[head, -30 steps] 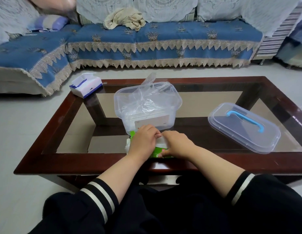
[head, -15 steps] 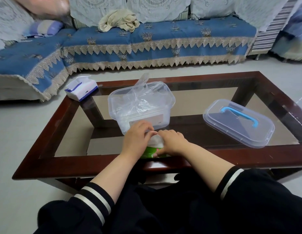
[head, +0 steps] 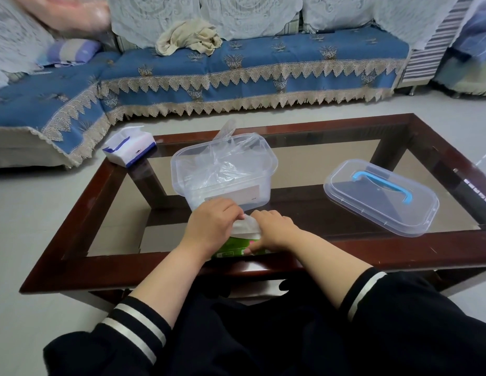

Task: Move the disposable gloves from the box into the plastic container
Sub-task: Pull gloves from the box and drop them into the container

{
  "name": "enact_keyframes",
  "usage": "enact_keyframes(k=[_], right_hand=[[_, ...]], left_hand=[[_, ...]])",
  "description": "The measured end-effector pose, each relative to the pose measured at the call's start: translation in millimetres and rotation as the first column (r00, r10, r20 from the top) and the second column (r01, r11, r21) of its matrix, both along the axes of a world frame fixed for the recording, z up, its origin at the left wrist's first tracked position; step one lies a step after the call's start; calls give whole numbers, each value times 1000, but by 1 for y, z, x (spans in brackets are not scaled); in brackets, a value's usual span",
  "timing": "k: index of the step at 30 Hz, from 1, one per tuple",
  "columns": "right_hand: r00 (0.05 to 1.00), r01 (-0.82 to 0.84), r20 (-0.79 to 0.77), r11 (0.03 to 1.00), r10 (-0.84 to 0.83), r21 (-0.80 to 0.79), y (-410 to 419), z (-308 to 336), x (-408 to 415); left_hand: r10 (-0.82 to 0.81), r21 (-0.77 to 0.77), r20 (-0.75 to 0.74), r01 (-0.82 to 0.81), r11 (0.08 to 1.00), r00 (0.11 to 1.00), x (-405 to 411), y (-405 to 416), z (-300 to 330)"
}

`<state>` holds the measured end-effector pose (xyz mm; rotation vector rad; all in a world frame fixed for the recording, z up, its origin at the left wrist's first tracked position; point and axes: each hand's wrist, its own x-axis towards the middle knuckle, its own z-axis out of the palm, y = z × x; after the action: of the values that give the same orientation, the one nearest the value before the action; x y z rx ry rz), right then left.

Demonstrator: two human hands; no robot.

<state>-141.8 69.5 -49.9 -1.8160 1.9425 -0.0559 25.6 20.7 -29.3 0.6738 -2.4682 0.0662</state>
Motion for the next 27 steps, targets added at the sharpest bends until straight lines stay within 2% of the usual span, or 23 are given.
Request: enact_keyframes(k=[2,5,7,10,13,15,18,20,22,25,27], right_hand=[[1000,-3,3,1000,3,7,-1,0,-1],[1000,-3,11,1000,3,5,-2,0,-1],[1000,4,22,1000,-4,16,-3,-1,-2],[1000,3,29,999,-4,32,-3,-1,-4],[1000,-10,14,999,10,34,-3,-1,-4],[1000,-12,16,999,11,33,-2,-1,-4],[1000,-18,14,1000,18,25,-2,-2,-4],[1000,-21,18,1000,21,19,-3,-2,-4],[1000,-23,22,1000,23,17,-4,-2,-4],[999,-24,26,1000,24,16,-6,-3,-4],[999,-23,27,1000,23,20,-4,-3,-4]], left_hand=[[-33,-114,73,41,993,997,0,-5,9],[-70,-203,136,97,974,988,-4,-15,22],[-80,-193,172,113,975,982,-7,-19,35],[-22,-170,151,48,984,988,-8,-28,69],[121,-190,24,-114,975,992,-8,-45,116],[203,-146,-136,-223,964,970,-5,-54,147],[320,-42,-382,-362,931,867,2,-62,180],[380,3,-472,-429,903,796,5,-67,179],[441,68,-407,-455,888,800,3,-73,159],[514,216,-124,-482,849,849,-6,-81,115],[520,228,56,-518,824,852,-10,-86,91]])
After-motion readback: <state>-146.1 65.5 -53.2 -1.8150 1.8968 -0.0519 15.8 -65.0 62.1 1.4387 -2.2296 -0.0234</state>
